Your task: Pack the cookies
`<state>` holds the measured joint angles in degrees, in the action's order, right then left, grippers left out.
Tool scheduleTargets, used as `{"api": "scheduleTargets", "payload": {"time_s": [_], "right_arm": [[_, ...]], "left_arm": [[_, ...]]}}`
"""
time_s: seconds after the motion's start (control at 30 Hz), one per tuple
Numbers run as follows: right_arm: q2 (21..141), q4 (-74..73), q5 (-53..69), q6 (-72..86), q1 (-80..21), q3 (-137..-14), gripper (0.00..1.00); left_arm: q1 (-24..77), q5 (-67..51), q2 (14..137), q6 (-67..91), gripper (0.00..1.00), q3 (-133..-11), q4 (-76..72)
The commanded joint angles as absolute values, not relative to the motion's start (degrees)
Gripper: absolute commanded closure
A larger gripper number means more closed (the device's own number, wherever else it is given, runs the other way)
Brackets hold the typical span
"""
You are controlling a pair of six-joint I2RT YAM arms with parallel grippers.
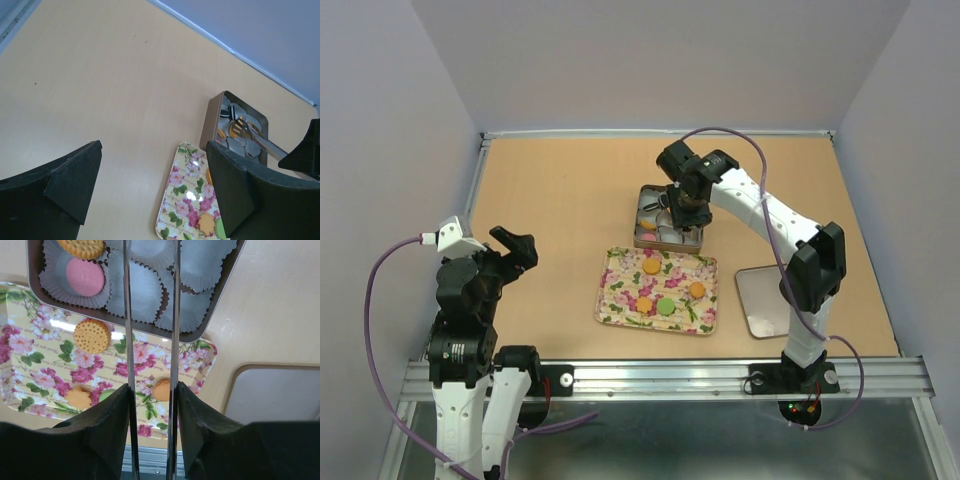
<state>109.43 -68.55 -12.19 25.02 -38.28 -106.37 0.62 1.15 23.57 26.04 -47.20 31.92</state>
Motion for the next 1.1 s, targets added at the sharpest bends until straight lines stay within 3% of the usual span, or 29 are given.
{"api": "scheduleTargets", "payload": {"time_s": [0.0,0.43,0.8,1.07], "right_arm": [[104.24,-67.41,-12.48,24.7,-38.06,-106.44,0.54],[96.07,-69.17,-7.56,27.24,-38.5,-104.16,0.54],[87.2,-66.98,-4.57,32.86,-47.54,-92.73,0.54],[87.1,-66.8,-4.22,35.33,-51.59,-89.04,0.54]], "left_arm": [[0.44,1.58,24.08,26.02,0.04,-46.58,29.71],[0.44,0.7,24.78,25.58,0.04,-46.41,29.27],[0.44,0.26,24.88,25.57,0.04,-46.41,29.09],[0.44,0.35,23.91,25.66,0.04,-46.32,29.09]]}}
